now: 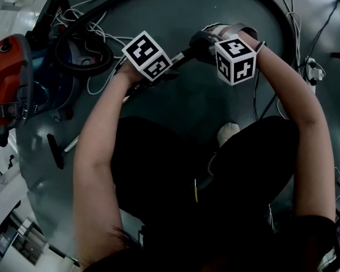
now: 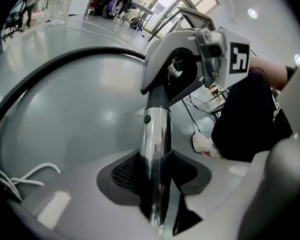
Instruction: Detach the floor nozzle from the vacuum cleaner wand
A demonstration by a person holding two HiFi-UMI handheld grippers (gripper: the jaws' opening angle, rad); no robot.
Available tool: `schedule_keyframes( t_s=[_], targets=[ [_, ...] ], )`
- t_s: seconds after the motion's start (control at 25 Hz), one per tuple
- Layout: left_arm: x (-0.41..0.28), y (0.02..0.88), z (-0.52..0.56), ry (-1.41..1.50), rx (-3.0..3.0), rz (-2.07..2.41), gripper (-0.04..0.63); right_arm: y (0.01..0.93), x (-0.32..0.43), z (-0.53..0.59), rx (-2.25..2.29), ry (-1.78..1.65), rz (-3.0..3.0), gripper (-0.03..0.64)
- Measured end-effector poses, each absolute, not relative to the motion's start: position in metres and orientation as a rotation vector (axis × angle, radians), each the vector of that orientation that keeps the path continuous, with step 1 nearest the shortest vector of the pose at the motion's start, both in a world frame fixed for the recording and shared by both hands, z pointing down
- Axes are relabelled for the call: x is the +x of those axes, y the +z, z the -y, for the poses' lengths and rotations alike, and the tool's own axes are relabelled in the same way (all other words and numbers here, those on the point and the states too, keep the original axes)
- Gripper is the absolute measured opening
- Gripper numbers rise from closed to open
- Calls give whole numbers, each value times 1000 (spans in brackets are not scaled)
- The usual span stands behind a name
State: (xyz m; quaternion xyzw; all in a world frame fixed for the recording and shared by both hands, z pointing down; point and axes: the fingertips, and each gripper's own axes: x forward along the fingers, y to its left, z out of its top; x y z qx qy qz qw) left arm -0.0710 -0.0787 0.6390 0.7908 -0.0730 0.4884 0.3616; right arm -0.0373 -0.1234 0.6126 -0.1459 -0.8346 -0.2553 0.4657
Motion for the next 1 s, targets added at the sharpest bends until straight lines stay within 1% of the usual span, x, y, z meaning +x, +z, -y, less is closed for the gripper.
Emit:
schedule_keyframes(
  t_s=[0.12, 0.2, 0.4, 0.48, 0.68, 0.8, 0.88, 1.0],
  targets=[
    [-75, 646, 73, 1278, 1961, 159, 169, 618, -39, 120, -333, -763, 2014, 147],
    [-75, 647, 71, 1280, 1958, 149, 169, 620, -39, 120, -323, -774, 2018, 146],
    [-73, 641, 75, 1256, 2043, 174, 156, 619, -36, 123, -391, -483, 2087, 152],
    [-72, 641, 76, 1254, 2042, 177, 156, 618, -35, 124, -408, -418, 2095, 152],
    [-75, 650, 71, 1281, 1964, 138, 164, 621, -36, 121, -367, -619, 2027, 147],
    [-73, 653, 63, 1279, 1930, 86, 166, 627, -32, 115, -377, -622, 2012, 147],
    [-87, 661, 55, 1376, 1897, 68, 159, 633, -15, 133, -333, -548, 1996, 147],
    [-137, 681, 28, 1539, 1819, 45, 153, 624, 29, 186, -101, -437, 2008, 150]
  ],
)
